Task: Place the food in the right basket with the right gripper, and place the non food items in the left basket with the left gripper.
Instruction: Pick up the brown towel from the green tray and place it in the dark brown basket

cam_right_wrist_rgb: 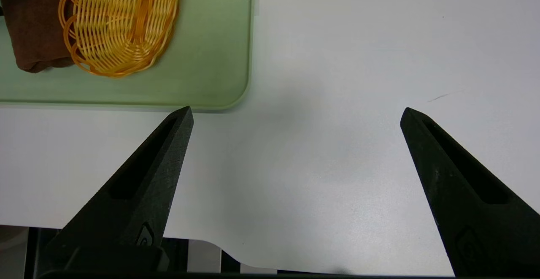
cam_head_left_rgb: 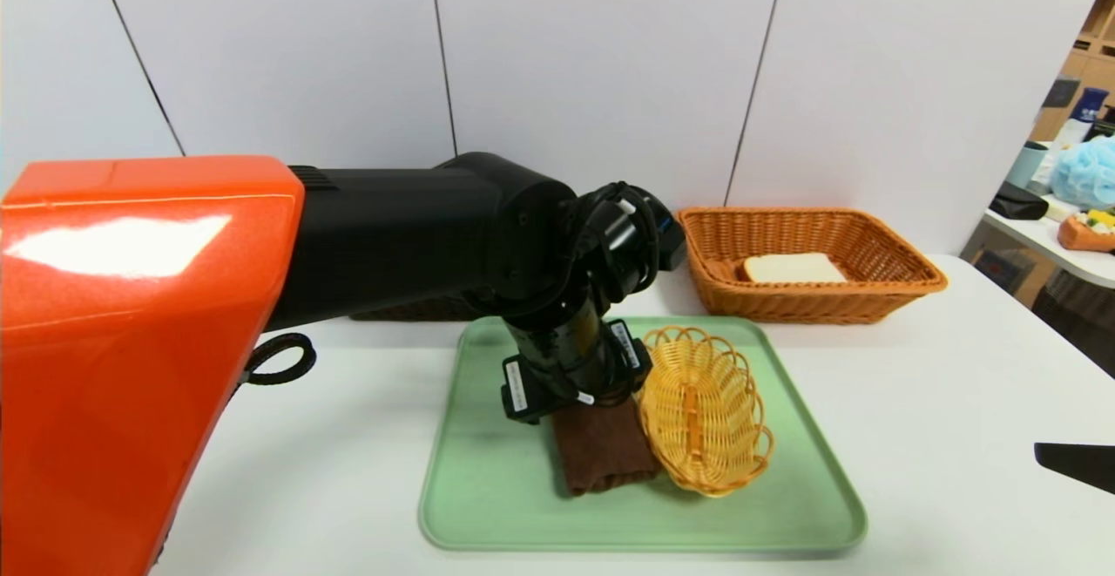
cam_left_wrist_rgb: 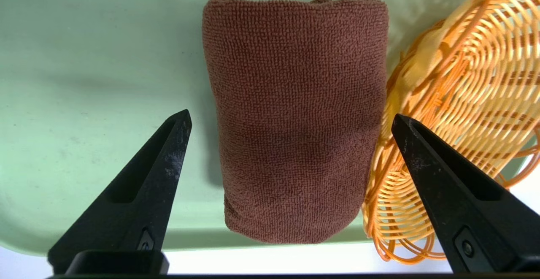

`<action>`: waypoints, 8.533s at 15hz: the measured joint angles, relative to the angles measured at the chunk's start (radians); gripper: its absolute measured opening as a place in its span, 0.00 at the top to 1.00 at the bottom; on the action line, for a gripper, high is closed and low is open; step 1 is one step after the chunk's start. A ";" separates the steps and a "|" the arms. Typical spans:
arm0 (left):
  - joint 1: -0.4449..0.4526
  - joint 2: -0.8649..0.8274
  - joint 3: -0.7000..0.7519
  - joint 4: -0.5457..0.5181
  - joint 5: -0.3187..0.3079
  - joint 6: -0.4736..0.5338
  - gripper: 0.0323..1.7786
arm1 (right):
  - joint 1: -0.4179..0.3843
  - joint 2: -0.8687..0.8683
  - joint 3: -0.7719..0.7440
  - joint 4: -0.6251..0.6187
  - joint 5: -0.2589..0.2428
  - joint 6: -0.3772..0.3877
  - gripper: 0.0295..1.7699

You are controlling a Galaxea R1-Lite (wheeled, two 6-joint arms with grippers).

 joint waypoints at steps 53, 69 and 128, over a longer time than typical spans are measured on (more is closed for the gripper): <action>-0.025 0.090 -0.008 -0.045 0.076 0.125 0.05 | 0.004 -0.001 0.015 -0.003 0.036 0.000 0.04; -0.026 0.061 -0.007 -0.050 0.077 0.130 0.71 | 0.000 -0.003 0.021 -0.001 0.042 0.000 0.04; 0.469 0.050 0.000 -0.561 0.172 0.653 0.09 | -0.010 -0.043 0.087 0.000 0.036 0.001 0.04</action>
